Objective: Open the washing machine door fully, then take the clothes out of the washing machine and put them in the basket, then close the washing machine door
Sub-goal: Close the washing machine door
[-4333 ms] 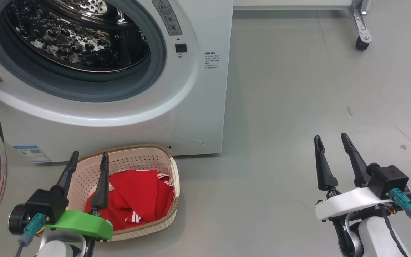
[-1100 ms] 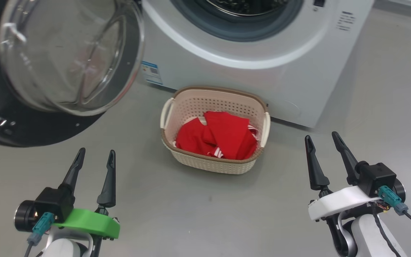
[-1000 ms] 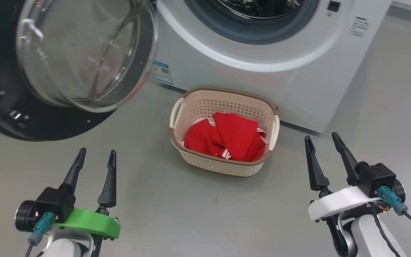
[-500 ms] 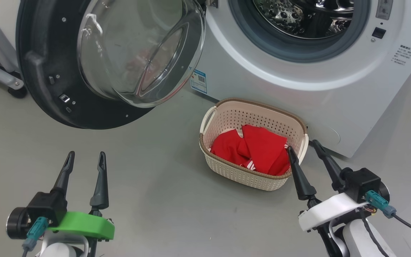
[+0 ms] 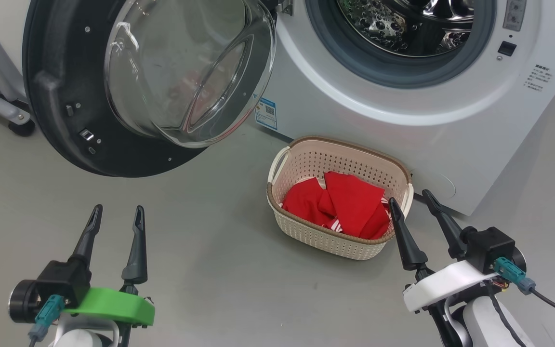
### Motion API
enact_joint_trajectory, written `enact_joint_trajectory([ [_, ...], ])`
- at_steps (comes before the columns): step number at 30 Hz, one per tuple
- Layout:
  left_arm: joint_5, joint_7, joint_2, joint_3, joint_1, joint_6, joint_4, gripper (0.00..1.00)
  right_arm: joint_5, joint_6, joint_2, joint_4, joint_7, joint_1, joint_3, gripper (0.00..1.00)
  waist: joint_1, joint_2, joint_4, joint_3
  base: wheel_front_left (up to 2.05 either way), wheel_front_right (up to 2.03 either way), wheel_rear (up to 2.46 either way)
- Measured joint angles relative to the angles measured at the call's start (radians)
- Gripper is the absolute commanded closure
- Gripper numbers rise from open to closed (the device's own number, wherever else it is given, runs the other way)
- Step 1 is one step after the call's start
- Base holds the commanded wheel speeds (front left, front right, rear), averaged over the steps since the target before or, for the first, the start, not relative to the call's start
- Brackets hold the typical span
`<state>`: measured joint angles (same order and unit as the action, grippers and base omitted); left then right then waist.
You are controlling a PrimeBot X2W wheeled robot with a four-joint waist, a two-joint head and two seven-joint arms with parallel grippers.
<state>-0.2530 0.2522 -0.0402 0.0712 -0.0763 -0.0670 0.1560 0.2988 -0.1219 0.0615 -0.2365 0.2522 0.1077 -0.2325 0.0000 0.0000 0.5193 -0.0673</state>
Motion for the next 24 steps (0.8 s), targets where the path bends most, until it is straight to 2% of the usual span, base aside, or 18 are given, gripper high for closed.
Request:
enact_joint_trajectory([
  [16, 0.002, 0.0, 0.0, -0.005, 0.017, 0.0, -0.002, 0.0, 0.006, 0.0, -0.002, -0.004, 0.0, 0.0, 0.0, 0.0, 0.0, 0.0, -0.011, 0.013, 0.0, 0.0, 0.0],
  [17, 0.002, 0.0, 0.0, -0.005, 0.019, 0.0, -0.002, 0.16, 0.006, 0.0, -0.002, -0.003, 0.0, 0.0, 0.0, 0.0, 0.0, 0.0, -0.011, 0.013, 0.0, 0.0, 0.0],
  [18, 0.002, 0.0, 0.0, -0.006, 0.02, 0.0, -0.002, 0.54, 0.006, 0.0, -0.002, -0.003, 0.0, 0.0, 0.0, 0.0, 0.0, 0.0, -0.012, 0.013, 0.0, 0.0, 0.0],
  [19, 0.002, 0.0, 0.0, -0.007, 0.021, 0.0, -0.002, 0.97, 0.006, 0.0, -0.002, -0.003, 0.0, 0.0, 0.0, 0.0, 0.0, 0.0, -0.013, 0.012, 0.0, 0.0, 0.0],
  [20, 0.002, 0.0, 0.0, -0.008, 0.022, 0.0, -0.002, 1.0, 0.006, 0.0, -0.002, -0.003, 0.0, 0.0, 0.0, 0.0, 0.0, 0.0, -0.013, 0.012, 0.0, 0.0, 0.0],
  [24, 0.002, 0.0, 0.0, -0.01, 0.023, 0.0, -0.002, 1.0, 0.006, 0.0, -0.002, -0.003, 0.0, 0.0, 0.0, 0.0, 0.0, 0.0, -0.016, 0.009, 0.0, 0.0, 0.0],
])
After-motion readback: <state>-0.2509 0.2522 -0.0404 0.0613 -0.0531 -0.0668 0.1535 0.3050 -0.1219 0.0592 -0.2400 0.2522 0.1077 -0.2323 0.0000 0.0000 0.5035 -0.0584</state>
